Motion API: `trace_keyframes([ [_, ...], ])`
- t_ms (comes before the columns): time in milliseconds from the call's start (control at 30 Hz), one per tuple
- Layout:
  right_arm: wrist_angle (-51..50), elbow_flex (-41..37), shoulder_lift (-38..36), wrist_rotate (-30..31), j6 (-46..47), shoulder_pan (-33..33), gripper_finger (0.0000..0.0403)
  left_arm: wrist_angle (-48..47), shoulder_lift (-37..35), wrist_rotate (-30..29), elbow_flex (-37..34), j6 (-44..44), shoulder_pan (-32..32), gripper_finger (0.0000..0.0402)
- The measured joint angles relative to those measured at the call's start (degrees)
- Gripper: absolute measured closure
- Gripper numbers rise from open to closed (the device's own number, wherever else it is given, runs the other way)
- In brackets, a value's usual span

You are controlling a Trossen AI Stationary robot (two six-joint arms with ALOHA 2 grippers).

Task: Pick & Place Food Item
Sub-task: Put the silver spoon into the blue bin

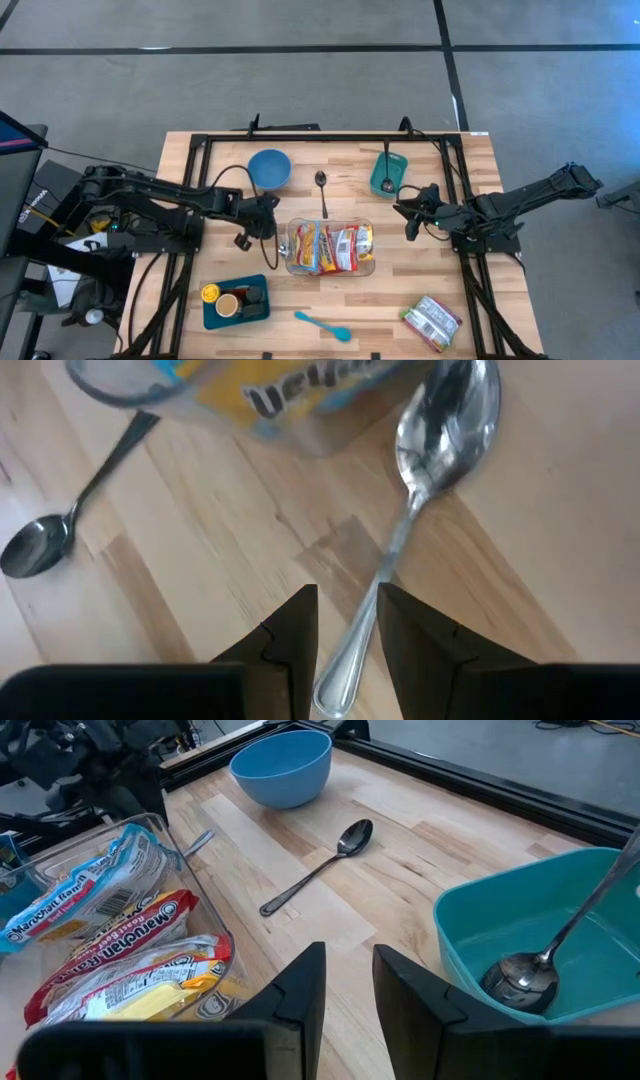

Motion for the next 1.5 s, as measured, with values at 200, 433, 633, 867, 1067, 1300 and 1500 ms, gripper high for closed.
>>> trace_keyframes([
  [200,-0.20,0.00,-0.02,0.00,-0.01,0.00,0.0321,-0.92,0.00,1.49,0.00,2.53,-0.23,0.0302],
  [433,-0.22,0.00,0.00,0.00,0.00,0.00,0.0321,-2.00,5.75,2.99,1.24,5.79,0.27,0.0302],
  [633,-0.28,0.00,0.00,-0.04,0.02,0.04,0.0321,-2.95,10.16,0.24,4.35,10.58,0.25,0.0302],
  [867,-0.52,0.00,0.00,-0.13,0.00,0.04,0.0321,-3.32,12.81,1.75,5.77,10.69,0.25,0.0302],
  [1067,-2.09,0.00,0.00,-0.15,0.02,0.04,0.0321,-2.84,13.94,2.13,5.68,10.67,0.25,0.0302],
  [1300,-2.08,0.00,0.00,-0.15,0.02,0.04,0.0321,-2.32,14.54,4.00,5.68,10.37,0.25,0.0302],
  [1500,-1.99,0.00,0.00,-0.15,0.04,0.04,0.0321,-2.63,15.66,4.24,5.68,10.30,0.25,0.0302],
])
